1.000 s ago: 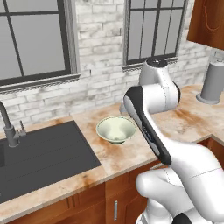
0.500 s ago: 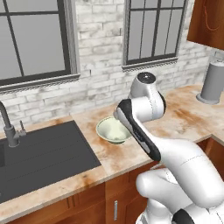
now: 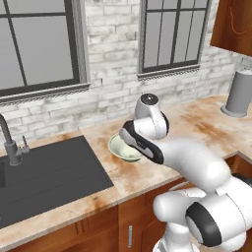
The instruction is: Pick the onions from the cabinet and place them in one bowl. Pick the cucumber from the sink and place it in the other bowl.
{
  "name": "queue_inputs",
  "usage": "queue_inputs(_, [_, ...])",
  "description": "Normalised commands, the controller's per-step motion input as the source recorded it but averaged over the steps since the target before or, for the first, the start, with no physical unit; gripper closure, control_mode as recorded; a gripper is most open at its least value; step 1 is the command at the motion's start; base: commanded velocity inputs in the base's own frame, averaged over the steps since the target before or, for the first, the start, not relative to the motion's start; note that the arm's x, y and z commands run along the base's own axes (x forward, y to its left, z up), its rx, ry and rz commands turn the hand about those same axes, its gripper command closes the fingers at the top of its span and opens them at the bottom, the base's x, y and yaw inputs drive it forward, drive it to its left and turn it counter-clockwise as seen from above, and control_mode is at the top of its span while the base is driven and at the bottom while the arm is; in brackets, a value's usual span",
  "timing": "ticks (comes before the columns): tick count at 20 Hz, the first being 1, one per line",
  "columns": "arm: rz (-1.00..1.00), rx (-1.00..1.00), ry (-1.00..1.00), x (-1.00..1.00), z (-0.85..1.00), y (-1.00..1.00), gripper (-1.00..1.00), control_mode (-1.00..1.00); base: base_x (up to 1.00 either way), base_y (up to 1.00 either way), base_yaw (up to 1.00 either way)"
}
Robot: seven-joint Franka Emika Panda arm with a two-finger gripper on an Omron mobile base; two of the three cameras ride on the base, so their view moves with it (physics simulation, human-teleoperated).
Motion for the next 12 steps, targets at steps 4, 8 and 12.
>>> queue_inputs(4, [-0.02,0.00,0.13,0.46,-0.53,0.04,1.00,-1.00,0.00,0.00,0.00])
queue_inputs(8, [0.00,0.00,0.06,0.34,-0.52,0.06,1.00,-1.00,0.00,0.00,0.00])
queue_inputs(12, [-0.02,0.02,0.06,0.08,-0.42,0.02,1.00,-1.00,0.00,0.00,0.00])
